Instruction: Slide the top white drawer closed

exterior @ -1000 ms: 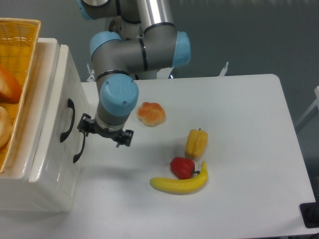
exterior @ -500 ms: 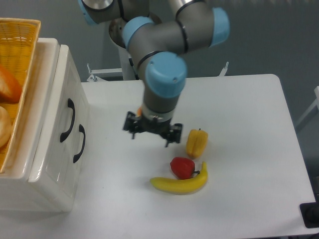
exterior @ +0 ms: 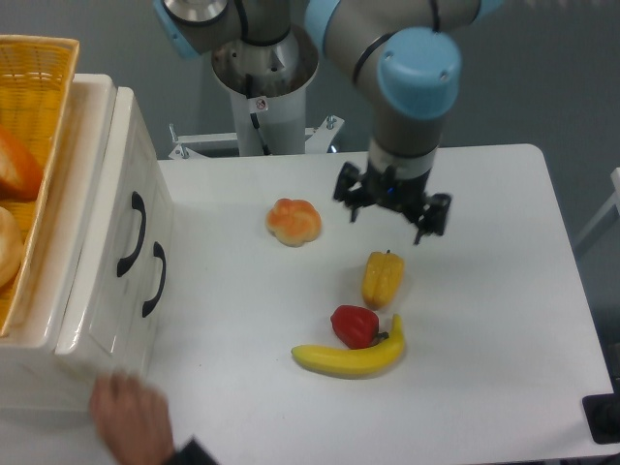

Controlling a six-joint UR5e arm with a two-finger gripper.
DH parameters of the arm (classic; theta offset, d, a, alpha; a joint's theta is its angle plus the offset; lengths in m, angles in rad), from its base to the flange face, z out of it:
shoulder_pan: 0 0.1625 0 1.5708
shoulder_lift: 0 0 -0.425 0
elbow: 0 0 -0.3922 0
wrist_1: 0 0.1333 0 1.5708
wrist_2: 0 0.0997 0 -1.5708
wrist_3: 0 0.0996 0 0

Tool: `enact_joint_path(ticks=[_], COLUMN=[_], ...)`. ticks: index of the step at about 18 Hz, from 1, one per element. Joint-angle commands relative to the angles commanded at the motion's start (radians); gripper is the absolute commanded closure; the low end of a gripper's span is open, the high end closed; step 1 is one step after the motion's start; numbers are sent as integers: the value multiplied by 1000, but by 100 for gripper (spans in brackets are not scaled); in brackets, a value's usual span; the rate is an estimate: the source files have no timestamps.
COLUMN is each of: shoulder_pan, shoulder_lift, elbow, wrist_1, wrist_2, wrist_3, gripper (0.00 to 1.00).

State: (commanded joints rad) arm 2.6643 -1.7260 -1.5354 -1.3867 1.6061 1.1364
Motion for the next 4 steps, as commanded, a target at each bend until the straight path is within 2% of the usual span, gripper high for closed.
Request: enact_joint_path(ticks=[4], shoulder_pan=[78], shoulder_lift=[54], elbow=[-34], wrist_1=[-6], wrist_2=[-18], wrist_3=[126], gripper=[0])
